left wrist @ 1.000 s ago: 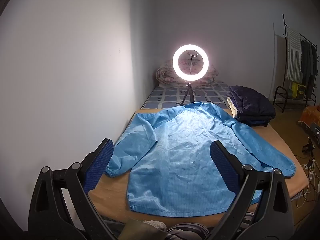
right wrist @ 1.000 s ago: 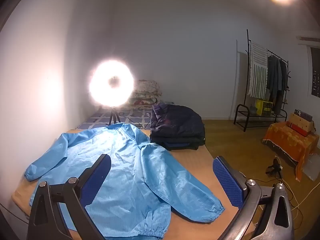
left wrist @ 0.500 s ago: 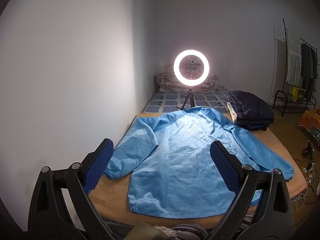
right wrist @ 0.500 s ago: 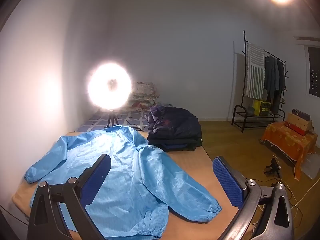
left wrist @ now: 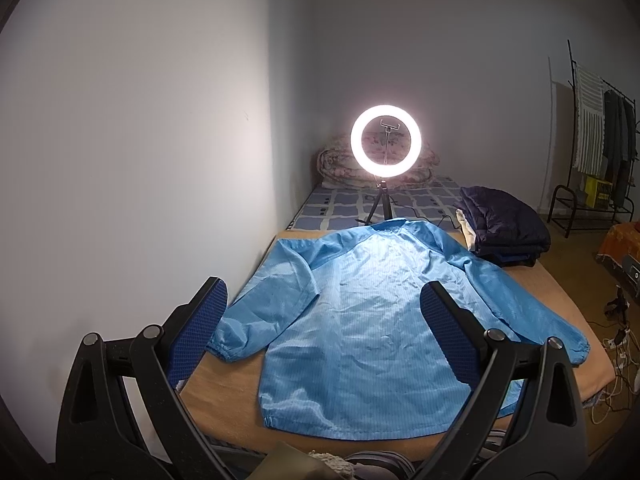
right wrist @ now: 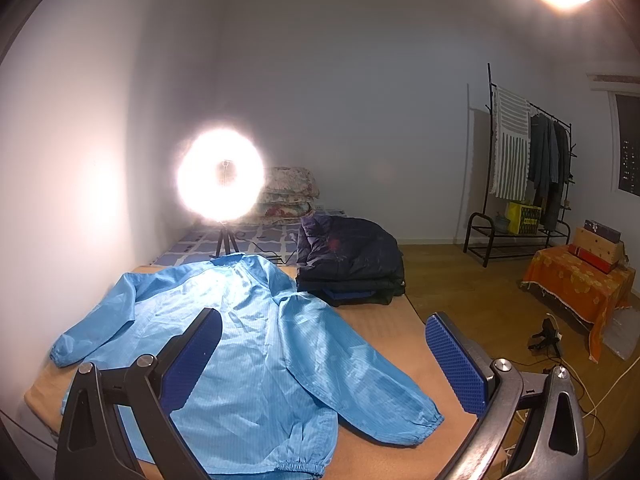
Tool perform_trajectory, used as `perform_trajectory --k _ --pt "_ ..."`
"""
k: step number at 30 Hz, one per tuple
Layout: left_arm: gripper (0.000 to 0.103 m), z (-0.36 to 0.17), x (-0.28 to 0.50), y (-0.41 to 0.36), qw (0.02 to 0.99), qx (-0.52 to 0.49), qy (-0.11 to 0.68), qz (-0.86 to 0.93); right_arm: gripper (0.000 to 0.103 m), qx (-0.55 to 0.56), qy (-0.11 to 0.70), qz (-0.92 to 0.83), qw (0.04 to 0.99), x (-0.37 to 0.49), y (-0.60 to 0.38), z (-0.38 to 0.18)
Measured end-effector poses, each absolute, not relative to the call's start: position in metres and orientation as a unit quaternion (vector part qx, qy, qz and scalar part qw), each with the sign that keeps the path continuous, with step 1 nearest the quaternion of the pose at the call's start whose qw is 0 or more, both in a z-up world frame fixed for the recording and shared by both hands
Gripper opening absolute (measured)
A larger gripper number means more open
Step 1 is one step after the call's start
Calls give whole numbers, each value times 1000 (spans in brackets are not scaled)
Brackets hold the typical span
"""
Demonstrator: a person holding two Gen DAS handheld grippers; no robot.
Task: Fold large clothes
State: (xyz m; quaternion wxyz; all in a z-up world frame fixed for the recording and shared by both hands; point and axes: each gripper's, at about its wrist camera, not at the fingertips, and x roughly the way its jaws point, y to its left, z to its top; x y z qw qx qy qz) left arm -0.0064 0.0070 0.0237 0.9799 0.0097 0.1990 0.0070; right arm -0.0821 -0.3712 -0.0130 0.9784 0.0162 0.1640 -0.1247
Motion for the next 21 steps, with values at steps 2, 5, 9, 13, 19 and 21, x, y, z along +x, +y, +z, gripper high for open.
perform_trajectory --k 2,5,9,13,19,21 --pt "99 25 -6 8 980 9 198 7 103 16 163 -124 979 -84 -371 -13" --pt "99 24 -8 6 980 10 197 7 103 17 164 -124 979 -83 -372 -13" --pt "99 23 -9 6 980 11 196 7 103 17 164 -123 979 -84 -372 -12" --pt "99 21 -10 6 981 11 196 6 103 16 164 -124 978 -83 -371 -13" --pt "99 20 -11 6 981 11 195 7 103 15 164 -123 979 -84 -371 -13" --pt "99 21 -10 7 981 9 196 5 103 15 164 -123 979 -83 -371 -13"
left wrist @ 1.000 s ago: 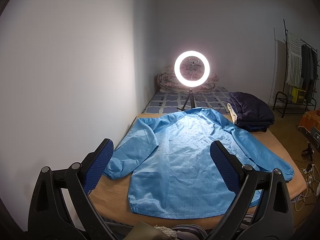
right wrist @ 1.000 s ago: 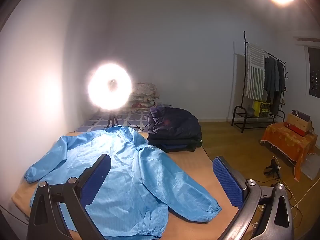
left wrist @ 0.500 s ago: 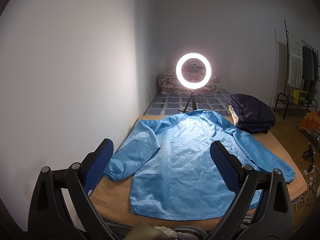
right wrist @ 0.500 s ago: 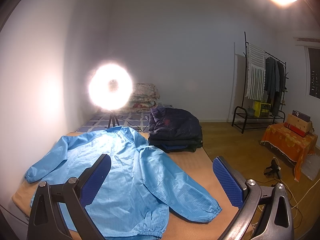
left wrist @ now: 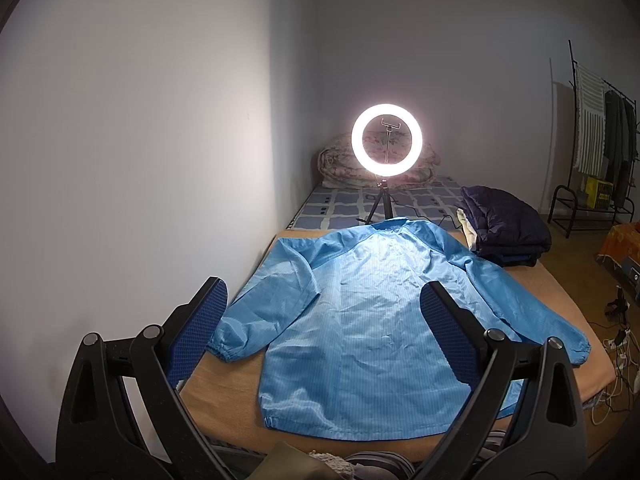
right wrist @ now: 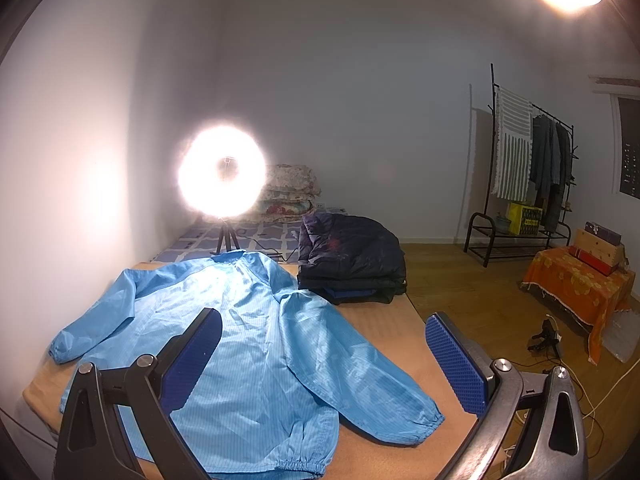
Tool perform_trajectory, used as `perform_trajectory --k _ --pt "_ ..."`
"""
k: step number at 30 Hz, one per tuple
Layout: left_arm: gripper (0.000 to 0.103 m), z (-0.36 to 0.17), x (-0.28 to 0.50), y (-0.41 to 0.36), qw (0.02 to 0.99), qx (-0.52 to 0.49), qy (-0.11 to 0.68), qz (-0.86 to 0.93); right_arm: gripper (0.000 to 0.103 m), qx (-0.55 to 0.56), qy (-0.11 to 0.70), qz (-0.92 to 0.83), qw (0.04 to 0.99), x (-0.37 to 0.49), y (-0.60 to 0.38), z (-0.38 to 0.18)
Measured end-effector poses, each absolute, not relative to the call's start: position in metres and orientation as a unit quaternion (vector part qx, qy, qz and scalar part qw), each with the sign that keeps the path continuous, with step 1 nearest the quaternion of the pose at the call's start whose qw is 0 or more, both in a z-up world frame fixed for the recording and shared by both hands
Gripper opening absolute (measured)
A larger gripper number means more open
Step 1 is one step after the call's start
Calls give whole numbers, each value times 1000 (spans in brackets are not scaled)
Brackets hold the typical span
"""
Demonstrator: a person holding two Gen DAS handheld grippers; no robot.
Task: Fold large clothes
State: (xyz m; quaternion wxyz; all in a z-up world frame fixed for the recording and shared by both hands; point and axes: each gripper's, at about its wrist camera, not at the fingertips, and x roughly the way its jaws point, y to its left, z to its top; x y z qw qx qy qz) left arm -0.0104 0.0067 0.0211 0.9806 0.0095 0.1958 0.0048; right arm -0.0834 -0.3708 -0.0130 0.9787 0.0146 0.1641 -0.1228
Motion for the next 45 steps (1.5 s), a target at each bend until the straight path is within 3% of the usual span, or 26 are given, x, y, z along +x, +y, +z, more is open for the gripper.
perform_trajectory --k 34,45 --pt "99 4 -2 19 980 12 199 19 103 4 171 -111 979 -69 -357 -24" --pt "99 -21 16 56 976 3 216 39 103 -33 165 -101 981 -41 -340 -25"
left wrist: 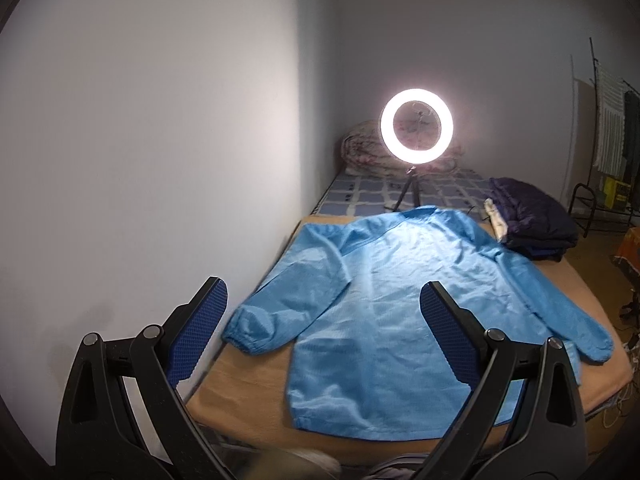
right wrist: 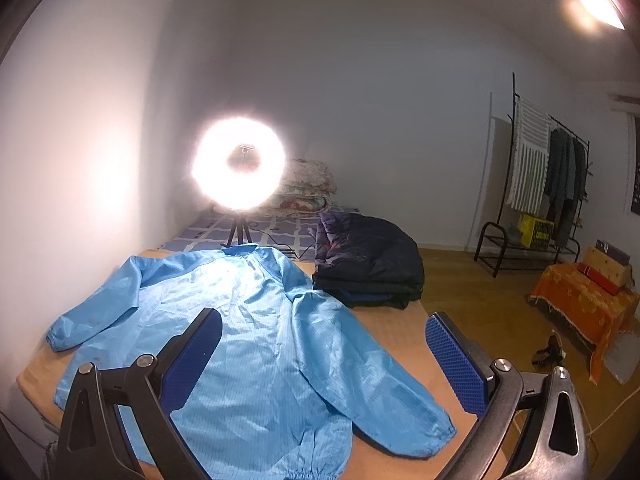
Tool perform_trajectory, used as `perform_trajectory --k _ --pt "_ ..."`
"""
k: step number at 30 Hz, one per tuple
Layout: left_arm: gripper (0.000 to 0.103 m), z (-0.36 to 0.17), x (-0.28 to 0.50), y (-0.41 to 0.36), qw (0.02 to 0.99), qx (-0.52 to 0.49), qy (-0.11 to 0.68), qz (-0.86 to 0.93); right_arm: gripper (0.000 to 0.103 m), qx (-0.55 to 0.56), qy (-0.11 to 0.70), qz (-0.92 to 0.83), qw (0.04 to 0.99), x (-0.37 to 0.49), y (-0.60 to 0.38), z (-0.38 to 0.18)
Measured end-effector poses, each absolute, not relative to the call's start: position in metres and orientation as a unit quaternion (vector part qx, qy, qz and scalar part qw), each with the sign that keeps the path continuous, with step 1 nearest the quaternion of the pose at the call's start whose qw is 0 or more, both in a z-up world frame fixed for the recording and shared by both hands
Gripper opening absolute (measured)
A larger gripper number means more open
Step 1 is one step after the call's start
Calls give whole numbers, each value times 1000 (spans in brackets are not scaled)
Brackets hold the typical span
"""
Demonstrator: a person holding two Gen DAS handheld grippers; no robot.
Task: Fold large clothes
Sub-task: 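Reach the right tool to the jacket's side edge and close on it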
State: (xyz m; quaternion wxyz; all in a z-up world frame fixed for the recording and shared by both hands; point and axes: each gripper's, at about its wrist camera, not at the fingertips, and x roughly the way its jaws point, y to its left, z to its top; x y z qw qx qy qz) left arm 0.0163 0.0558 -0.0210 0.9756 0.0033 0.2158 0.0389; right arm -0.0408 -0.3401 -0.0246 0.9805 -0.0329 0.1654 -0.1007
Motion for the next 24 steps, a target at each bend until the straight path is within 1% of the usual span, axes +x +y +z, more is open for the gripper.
perform_trajectory --k 4,9,12,17,24 --pt "99 -39 22 73 974 25 217 66 103 -55 143 -73 985 -19 -330 -23" --pt "99 -66 40 96 967 33 244 64 103 -71 116 -40 990 18 -313 -25" --pt "99 -80 50 107 963 23 260 72 103 -59 124 -18 990 43 -302 -23" --pt "99 -109 55 128 951 -23 299 74 103 -38 156 45 986 83 -275 -20" --pt "99 -148 46 128 939 -3 329 99 102 -40 220 173 959 137 -203 -43"
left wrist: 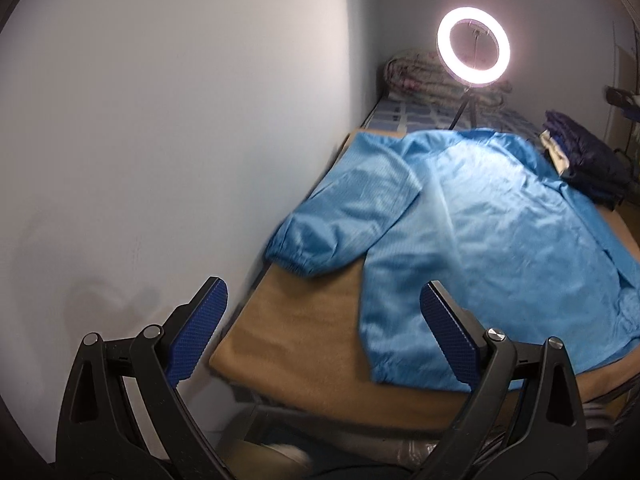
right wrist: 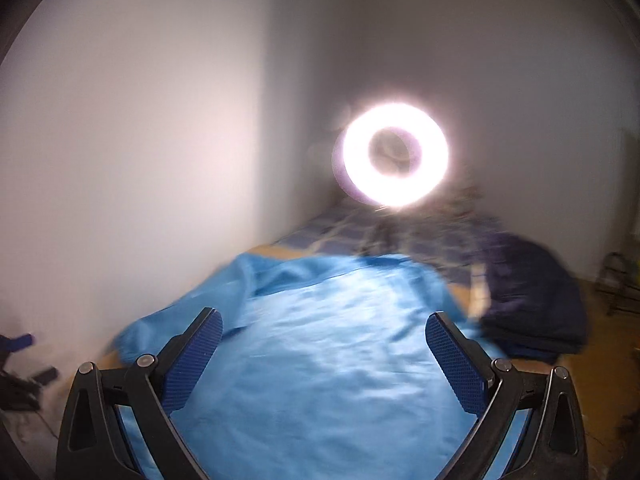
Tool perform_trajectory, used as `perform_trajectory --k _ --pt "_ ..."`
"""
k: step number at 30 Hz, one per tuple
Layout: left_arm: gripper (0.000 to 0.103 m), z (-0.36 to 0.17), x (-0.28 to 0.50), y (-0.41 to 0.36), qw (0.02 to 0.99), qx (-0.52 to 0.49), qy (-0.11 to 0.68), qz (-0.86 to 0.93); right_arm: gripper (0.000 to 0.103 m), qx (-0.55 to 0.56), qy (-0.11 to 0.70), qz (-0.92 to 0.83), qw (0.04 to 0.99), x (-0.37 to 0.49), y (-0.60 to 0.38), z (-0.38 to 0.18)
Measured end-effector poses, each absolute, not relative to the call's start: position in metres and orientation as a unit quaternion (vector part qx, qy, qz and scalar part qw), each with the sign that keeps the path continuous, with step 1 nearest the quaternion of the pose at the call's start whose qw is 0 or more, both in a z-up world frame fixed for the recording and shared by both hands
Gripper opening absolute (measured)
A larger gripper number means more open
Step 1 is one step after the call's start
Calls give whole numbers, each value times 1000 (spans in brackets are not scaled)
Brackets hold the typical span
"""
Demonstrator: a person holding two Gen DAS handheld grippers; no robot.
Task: Fold large clothes
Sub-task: 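Reach the right tool to the jacket's side edge and close on it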
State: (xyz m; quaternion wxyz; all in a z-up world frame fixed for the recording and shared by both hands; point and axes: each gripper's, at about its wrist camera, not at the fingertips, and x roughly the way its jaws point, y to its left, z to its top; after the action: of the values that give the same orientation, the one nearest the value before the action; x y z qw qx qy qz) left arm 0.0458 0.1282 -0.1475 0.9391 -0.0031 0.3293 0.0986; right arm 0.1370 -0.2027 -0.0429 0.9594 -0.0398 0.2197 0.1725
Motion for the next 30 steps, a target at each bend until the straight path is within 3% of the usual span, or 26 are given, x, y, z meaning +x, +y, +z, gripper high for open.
perform_trajectory --k 5,9,16,23,30 --pt "99 -168 45 143 930 -45 355 85 87 -6 303 254 919 183 -139 -89" --pt "83 -178 42 152 926 -58 363 88 76 42 372 281 884 218 -104 -133" --pt "83 -190 39 165 923 -84 367 83 58 146 480 298 812 268 -48 -214" --pt "83 -198 40 174 919 -111 370 84 50 167 542 310 763 290 14 -278" --pt "83 -207 44 179 913 -128 380 82 47 201 551 290 756 301 37 -302"
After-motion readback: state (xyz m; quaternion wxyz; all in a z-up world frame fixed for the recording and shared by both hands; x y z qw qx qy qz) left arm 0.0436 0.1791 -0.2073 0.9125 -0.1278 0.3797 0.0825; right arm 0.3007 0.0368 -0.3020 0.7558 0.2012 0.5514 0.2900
